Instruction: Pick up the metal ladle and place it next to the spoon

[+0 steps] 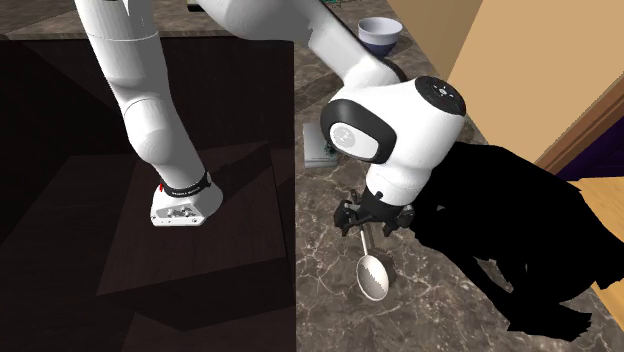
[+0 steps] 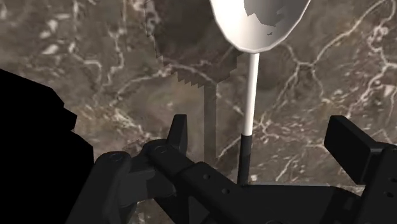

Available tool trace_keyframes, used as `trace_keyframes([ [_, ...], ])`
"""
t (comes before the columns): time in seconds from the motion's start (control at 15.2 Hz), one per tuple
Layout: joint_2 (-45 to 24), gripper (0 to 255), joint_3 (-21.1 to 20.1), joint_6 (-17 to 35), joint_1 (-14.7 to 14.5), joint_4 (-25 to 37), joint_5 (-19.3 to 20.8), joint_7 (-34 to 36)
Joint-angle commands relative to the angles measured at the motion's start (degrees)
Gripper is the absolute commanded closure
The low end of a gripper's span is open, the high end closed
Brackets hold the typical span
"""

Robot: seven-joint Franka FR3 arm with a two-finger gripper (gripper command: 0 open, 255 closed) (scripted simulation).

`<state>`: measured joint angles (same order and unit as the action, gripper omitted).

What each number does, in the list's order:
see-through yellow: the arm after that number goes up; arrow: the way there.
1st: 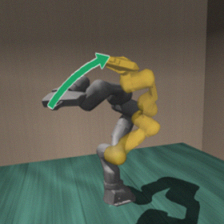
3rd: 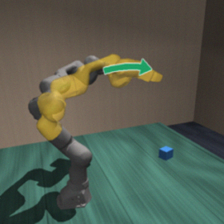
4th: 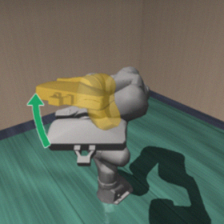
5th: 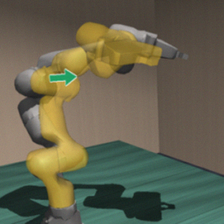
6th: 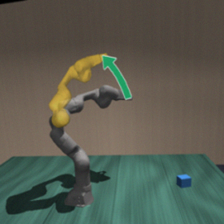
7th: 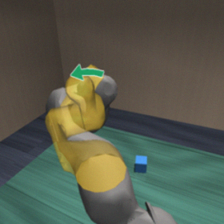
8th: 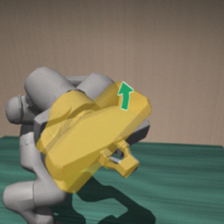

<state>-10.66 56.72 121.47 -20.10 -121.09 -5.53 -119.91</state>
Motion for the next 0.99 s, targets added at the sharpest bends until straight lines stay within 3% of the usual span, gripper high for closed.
trace_keyframes([
  [0.0,-1.4,0,-0.6,1.8,0.4,-0.8,-1.2,-0.9],
  [0.59,-2.2,0,-1.0,2.9,0.8,-1.4,-2.1,-1.5],
  [0.66,-2.2,255,-1.0,2.9,0.8,-1.4,-2.1,-1.5],
  [0.92,-2.2,255,-1.0,2.9,0.8,-1.4,-2.1,-1.5],
])
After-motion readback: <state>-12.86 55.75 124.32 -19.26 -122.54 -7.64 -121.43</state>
